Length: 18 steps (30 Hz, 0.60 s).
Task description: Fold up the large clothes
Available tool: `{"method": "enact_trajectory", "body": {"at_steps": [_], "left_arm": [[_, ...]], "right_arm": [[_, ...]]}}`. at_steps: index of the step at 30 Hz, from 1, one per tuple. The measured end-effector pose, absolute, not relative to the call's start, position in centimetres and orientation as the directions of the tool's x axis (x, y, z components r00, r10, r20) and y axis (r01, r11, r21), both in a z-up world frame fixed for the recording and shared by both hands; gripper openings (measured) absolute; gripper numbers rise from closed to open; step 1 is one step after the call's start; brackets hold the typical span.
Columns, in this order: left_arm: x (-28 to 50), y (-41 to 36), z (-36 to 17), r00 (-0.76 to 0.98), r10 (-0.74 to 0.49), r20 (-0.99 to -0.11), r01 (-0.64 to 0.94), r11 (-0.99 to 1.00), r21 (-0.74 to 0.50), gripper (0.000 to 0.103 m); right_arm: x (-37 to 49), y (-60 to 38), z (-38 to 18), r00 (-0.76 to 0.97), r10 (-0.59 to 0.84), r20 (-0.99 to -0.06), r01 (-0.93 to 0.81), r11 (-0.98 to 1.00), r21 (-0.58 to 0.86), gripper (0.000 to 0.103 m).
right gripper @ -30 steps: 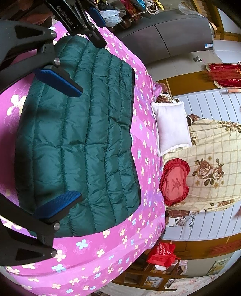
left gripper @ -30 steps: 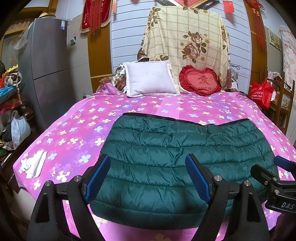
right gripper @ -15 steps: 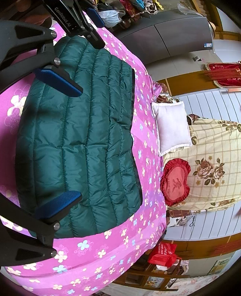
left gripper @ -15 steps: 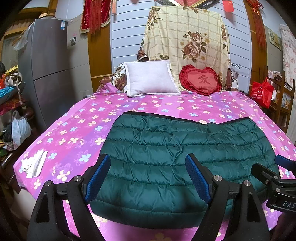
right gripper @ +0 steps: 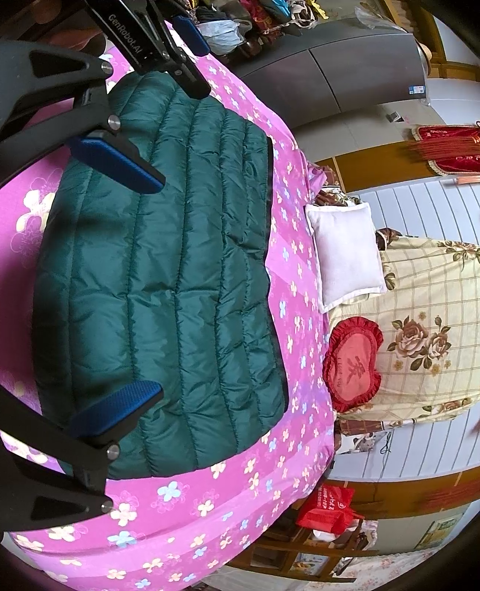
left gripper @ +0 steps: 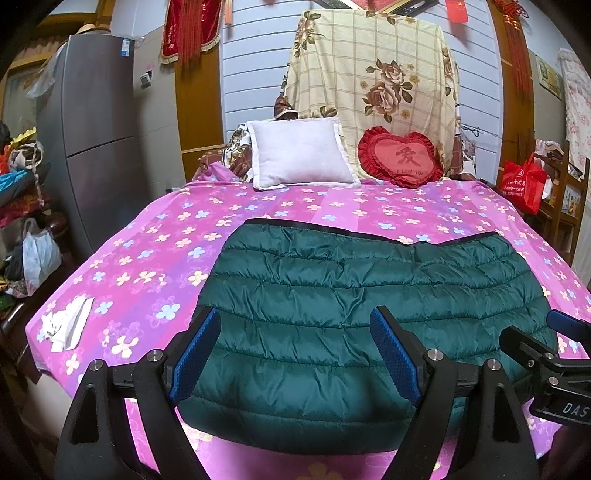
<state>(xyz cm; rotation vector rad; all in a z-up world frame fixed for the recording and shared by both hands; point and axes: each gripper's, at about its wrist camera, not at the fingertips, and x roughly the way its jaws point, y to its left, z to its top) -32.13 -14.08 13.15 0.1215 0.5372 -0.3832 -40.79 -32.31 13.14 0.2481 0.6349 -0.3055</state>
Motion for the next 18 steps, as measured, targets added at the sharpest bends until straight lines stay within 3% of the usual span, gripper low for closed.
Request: {"method": "enact_trajectory", "body": {"at_steps": [18], "left_arm": [[-31.9,-14.22,13.31,0.788,-0.354,-0.504,0.423,0.906,0.026,0.051]], "right_arm": [[-40.22,-32.15,12.85,0.758,-0.194,-0.623,0.345,0.929,0.131,0.103]]}}
